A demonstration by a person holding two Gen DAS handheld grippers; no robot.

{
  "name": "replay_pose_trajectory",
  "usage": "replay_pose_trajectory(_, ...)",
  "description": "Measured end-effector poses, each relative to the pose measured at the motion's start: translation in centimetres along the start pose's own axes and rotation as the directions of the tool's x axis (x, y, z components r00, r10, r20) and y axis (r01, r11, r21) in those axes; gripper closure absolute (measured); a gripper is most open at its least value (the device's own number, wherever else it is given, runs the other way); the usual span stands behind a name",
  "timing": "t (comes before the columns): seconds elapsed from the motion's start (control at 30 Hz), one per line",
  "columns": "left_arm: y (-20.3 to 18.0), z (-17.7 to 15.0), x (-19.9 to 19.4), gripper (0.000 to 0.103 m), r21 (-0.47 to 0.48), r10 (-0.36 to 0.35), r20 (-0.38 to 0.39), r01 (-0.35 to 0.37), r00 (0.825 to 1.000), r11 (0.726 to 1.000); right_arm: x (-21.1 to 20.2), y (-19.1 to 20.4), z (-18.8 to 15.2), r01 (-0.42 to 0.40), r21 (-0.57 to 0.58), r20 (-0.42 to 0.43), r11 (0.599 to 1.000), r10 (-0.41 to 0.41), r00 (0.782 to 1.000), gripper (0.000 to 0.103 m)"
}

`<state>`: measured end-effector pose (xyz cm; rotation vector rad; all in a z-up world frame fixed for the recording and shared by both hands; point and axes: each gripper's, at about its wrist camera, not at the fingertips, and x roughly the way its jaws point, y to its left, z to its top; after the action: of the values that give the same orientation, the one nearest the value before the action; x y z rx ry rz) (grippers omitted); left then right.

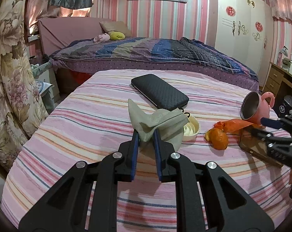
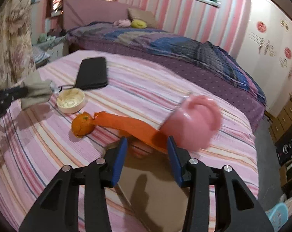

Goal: Collect trash
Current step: 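Grasp the orange strap with the right tool while the left tool holds the cloth, then carry the grey cloth and orange strap over the blue basket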

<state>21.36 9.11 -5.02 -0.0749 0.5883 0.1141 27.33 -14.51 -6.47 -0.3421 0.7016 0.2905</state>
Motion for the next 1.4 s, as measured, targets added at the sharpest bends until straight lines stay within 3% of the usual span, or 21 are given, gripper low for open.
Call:
replay_pose_trajectory(0.07, 0.0, 0.1, 0.1, 0.088, -0.001, -0.002, -0.002, 0.002, 1.000, 1.000, 0.6, 0.4, 0.3, 0.008, -0.011, -0.016, 1.000, -0.008, 1.000, 0.064)
replay_pose_trajectory(0.13, -0.1, 0.1, 0.1, 0.088, -0.001, -0.005, -0.003, 0.005, 1.000, 1.000, 1.0, 0.7, 0.5, 0.009, -0.008, -0.027, 1.000, -0.009, 1.000, 0.085)
replay_pose_trajectory(0.23, -0.2, 0.2, -0.3, 0.088, 0.001, -0.007, 0.001, 0.007, 1.000, 1.000, 0.3, 0.6, 0.5, 0.007, 0.009, 0.006, 1.000, -0.008, 1.000, 0.098)
replay_pose_trajectory(0.43, -1.4, 0.7, -2.3, 0.088, 0.003, -0.033, 0.024, 0.033, 0.999, 0.999, -5.2, -0.4, -1.2, 0.012, 0.063, 0.132, 0.998, -0.020, 0.991, 0.101)
replay_pose_trajectory(0.77, -7.0, 0.2, -6.2, 0.088, 0.061, -0.123, 0.051, 0.119, 0.991, 0.991, -12.2, -4.1, -4.6, 0.045, 0.155, 0.187, 0.987, -0.074, 0.980, 0.101)
replay_pose_trajectory(0.87, -9.5, -0.4, -6.7, 0.088, 0.090, -0.157, 0.045, 0.153, 0.987, 0.984, -14.2, -5.6, -6.1, 0.066, 0.183, 0.184, 0.981, -0.100, 0.978, 0.101)
replay_pose_trajectory(1.03, -13.2, -1.5, -7.4, 0.088, 0.132, -0.203, 0.037, 0.197, 0.978, 0.972, -15.4, -8.8, -8.4, 0.065, 0.221, 0.107, 0.973, -0.090, 0.990, 0.100)
replay_pose_trajectory(1.23, -14.3, -3.1, -7.4, 0.088, 0.151, -0.203, 0.013, 0.199, 0.979, 0.968, -15.0, -9.2, -10.3, -0.004, 0.264, 0.072, 0.965, -0.015, 0.997, 0.099)
replay_pose_trajectory(1.27, -14.1, -3.2, -7.4, 0.088, 0.153, -0.198, 0.010, 0.195, 0.980, 0.969, -14.8, -9.0, -10.5, -0.016, 0.266, 0.069, 0.964, -0.002, 0.998, 0.098)
replay_pose_trajectory(1.33, -13.5, -3.7, -7.5, 0.088, 0.159, -0.184, 0.007, 0.180, 0.983, 0.971, -14.5, -8.7, -11.1, -0.051, 0.272, 0.072, 0.961, 0.032, 0.997, 0.078)
replay_pose_trajectory(1.37, -13.2, -3.8, -7.5, 0.088, 0.160, -0.175, 0.006, 0.172, 0.985, 0.972, -14.3, -8.6, -11.4, -0.060, 0.272, 0.077, 0.960, 0.041, 0.996, 0.054)
replay_pose_trajectory(1.4, -12.9, -3.9, -7.5, 0.088, 0.160, -0.170, 0.003, 0.167, 0.985, 0.973, -13.9, -8.0, -11.6, -0.071, 0.261, 0.074, 0.963, 0.054, 0.996, 0.041)
